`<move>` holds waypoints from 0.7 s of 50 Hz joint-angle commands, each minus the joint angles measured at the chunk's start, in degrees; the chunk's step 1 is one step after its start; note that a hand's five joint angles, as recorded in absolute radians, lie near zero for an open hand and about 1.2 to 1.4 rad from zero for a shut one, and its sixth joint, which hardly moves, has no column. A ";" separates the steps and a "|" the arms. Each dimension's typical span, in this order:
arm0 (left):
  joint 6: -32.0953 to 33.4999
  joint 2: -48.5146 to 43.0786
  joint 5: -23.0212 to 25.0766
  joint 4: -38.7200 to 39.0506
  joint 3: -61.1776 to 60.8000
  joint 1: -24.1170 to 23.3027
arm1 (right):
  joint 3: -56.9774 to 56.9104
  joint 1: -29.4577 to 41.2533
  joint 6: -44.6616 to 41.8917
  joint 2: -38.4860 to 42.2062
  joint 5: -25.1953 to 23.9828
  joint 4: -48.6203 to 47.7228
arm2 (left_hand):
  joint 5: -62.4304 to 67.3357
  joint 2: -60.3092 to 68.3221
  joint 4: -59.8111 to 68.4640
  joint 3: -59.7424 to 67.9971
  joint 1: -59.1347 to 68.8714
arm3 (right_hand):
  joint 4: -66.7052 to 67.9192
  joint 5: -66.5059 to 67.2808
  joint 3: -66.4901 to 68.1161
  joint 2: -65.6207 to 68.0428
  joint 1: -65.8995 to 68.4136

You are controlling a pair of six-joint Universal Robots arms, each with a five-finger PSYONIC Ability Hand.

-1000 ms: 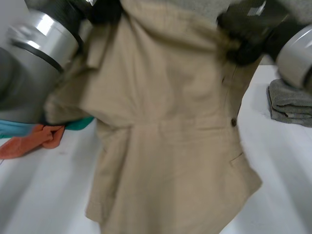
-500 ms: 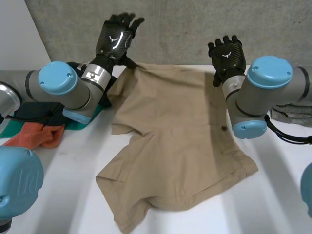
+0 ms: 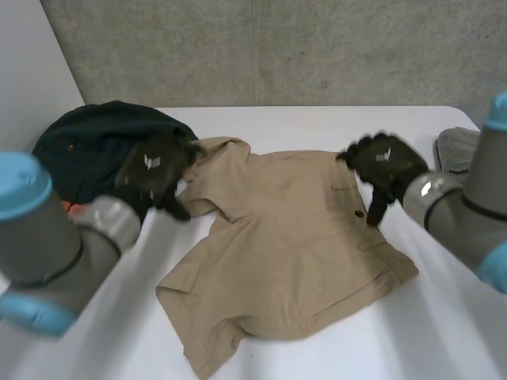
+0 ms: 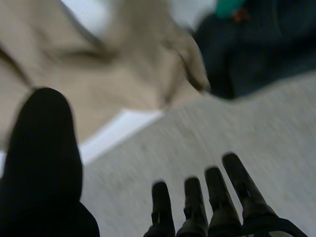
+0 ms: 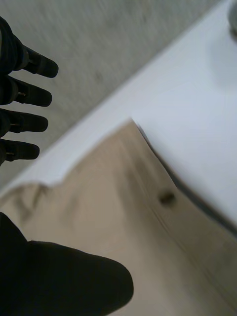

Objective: Fold the laundry.

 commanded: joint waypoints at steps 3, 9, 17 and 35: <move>6.20 5.44 2.10 -0.34 -15.33 -0.34 | 17.02 -1.25 -3.26 -4.89 -3.62 -3.79 | 12.93 12.96 13.12 13.46 12.50 | 2.38 1.91 2.49 2.49 1.81; 10.07 2.80 2.28 -0.25 -16.13 0.80 | 23.27 -1.77 -3.35 -6.04 -3.97 -9.24 | 14.95 14.98 15.14 15.48 14.52 | 2.55 2.08 2.66 2.66 1.99; 10.51 -1.33 2.46 3.70 -15.51 2.56 | 28.02 -3.79 -3.35 -6.13 -4.15 -12.59 | 18.14 18.16 18.33 18.66 17.71 | 2.72 2.25 2.83 2.83 2.15; 10.51 -6.95 2.46 8.89 -10.95 3.17 | 29.87 -4.32 -3.26 -6.30 -4.15 -15.23 | 60.85 60.88 61.04 61.38 60.42 | 7.77 7.30 7.87 7.88 7.20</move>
